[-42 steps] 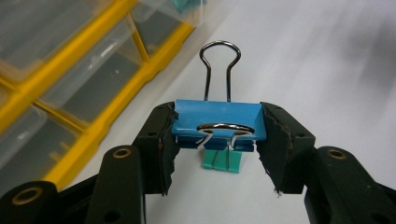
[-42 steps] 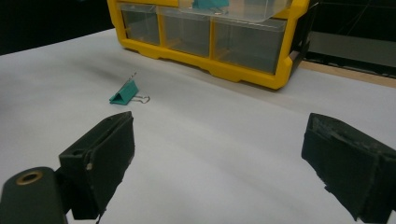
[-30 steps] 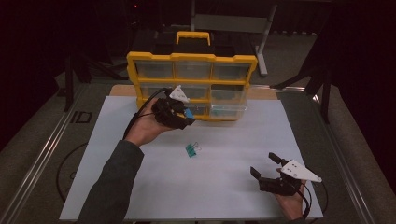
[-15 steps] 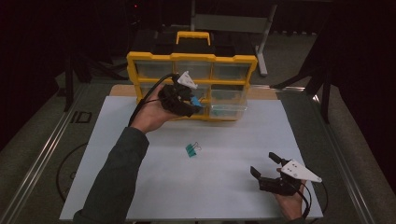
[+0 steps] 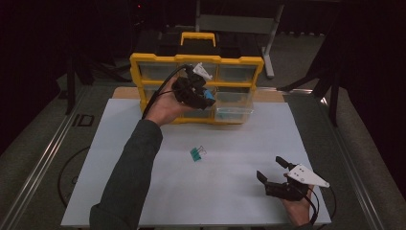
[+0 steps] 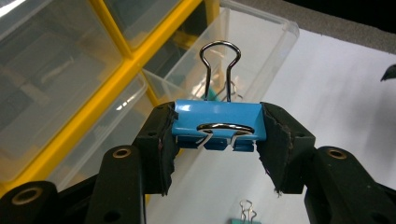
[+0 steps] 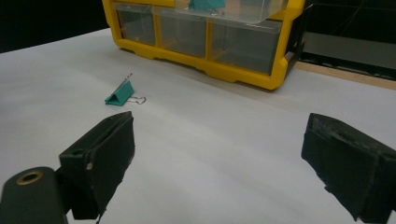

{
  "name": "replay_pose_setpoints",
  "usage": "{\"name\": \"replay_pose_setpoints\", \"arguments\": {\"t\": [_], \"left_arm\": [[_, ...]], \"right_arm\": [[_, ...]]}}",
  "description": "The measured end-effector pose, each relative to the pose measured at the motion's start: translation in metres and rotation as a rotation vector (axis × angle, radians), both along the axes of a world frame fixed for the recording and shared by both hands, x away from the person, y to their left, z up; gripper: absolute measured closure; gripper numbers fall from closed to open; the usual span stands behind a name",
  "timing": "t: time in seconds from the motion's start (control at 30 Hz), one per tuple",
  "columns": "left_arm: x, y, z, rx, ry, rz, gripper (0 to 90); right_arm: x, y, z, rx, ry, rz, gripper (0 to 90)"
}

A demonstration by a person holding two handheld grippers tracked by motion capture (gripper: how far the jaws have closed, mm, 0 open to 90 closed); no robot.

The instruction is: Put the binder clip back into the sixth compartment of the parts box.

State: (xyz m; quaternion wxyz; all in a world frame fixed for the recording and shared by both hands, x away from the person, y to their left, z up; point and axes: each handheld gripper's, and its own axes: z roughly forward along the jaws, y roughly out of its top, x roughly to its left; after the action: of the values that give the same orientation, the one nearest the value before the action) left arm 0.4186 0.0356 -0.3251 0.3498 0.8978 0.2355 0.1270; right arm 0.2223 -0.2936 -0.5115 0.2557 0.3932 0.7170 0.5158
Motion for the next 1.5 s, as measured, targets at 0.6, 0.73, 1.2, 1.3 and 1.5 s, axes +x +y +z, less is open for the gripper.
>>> {"name": "replay_pose_setpoints", "arguments": {"t": [0.6,0.73,1.2,1.3,1.5], "left_arm": [[0.017,-0.031,0.002,0.009,0.016,0.006,49.5],[0.018,-0.041,-0.001,0.031,0.018,-0.008,49.5],[0.027,-0.052,-0.012,-0.003,0.058,0.073,18.7],[0.026,-0.046,-0.015,0.010,0.067,0.090,3.4],[0.021,-0.031,-0.023,0.021,0.074,0.088,0.9]], "right_arm": [[0.000,0.001,0.000,0.001,0.002,0.001,9.4],[0.000,0.000,0.000,0.001,0.001,0.001,9.5],[0.000,-0.002,0.001,0.001,-0.005,-0.005,9.4],[0.000,-0.003,0.001,0.009,-0.004,-0.006,9.5],[0.000,-0.002,0.001,0.005,-0.002,-0.008,9.5]]}}
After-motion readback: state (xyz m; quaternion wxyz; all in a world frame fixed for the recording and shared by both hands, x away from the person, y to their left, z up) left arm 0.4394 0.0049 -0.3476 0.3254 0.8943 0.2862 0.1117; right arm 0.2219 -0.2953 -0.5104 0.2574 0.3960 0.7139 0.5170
